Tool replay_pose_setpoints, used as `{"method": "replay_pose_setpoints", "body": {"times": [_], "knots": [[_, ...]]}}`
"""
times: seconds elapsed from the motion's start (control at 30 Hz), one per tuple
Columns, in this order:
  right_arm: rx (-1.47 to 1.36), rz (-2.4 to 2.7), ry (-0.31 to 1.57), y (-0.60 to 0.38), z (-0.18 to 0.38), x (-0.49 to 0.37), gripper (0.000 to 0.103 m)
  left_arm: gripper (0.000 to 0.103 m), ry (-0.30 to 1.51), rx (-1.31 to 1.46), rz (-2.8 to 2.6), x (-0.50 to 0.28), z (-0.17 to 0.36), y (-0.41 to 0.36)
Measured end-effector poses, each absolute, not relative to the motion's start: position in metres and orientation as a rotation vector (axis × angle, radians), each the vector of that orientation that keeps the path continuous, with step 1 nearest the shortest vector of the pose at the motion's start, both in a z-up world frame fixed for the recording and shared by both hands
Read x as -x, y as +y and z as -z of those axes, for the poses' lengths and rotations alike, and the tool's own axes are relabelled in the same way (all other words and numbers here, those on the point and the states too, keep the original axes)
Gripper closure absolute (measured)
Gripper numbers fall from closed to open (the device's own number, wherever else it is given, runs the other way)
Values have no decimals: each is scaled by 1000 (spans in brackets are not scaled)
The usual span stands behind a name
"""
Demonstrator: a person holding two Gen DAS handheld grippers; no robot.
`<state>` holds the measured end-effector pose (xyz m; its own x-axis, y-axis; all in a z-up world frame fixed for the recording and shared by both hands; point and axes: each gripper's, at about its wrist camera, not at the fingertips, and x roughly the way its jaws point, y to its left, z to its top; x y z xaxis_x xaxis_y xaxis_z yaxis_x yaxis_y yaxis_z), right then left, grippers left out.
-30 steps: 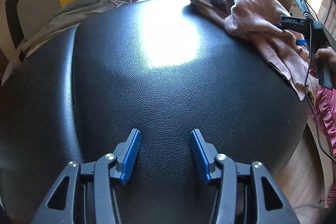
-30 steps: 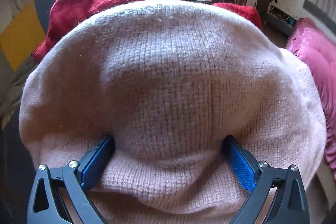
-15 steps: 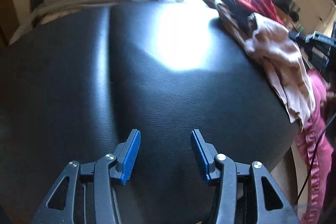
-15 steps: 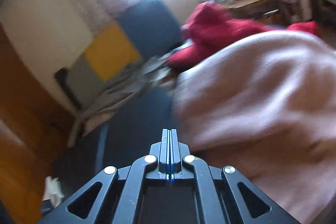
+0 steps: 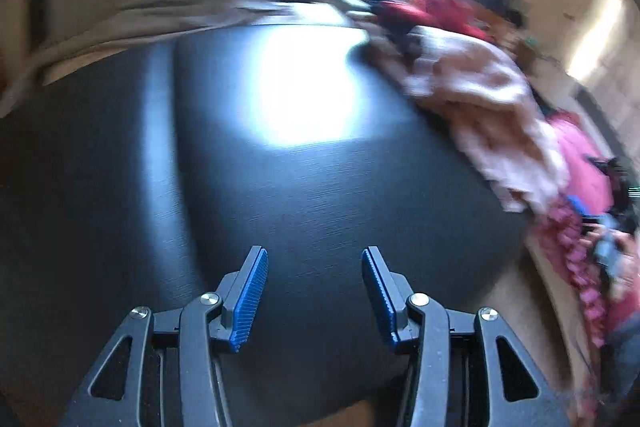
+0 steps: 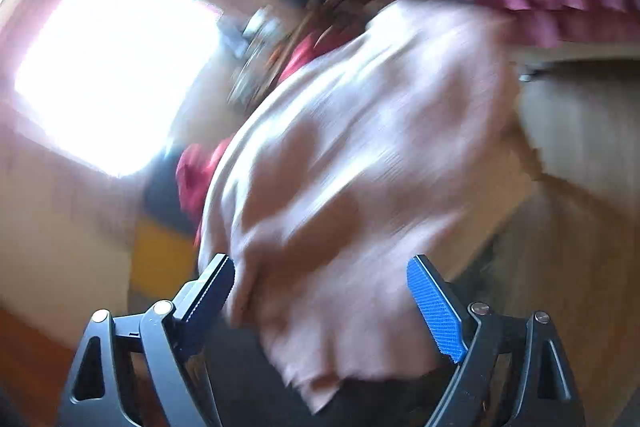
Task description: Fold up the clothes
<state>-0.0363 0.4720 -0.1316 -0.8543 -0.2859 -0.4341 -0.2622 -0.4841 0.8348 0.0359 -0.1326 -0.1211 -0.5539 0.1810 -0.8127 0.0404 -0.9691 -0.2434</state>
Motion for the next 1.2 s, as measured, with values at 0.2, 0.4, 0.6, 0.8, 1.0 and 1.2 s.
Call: {"method": "replay_pose_setpoints", "body": {"times": [0.2,0.4,0.6,0.8,1.0,1.2], "knots": [[-805,2508,-1753,510,156,59,13,53,-386,1345,-2355,56,100,-20],[-842,2432,-1726,490,172,97,13,53,-242,1358,-2281,139,112,66],[-804,2395,-1687,485,177,107,7,53,-176,1448,-2219,182,148,94],[-850,2482,-1497,471,166,116,5,59,-159,1432,-2210,196,165,115],[-1036,2721,-1107,444,149,131,61,95,-210,1317,-2275,185,128,100],[-998,2761,-1178,451,146,129,82,96,-357,1128,-2304,167,73,69]]}}
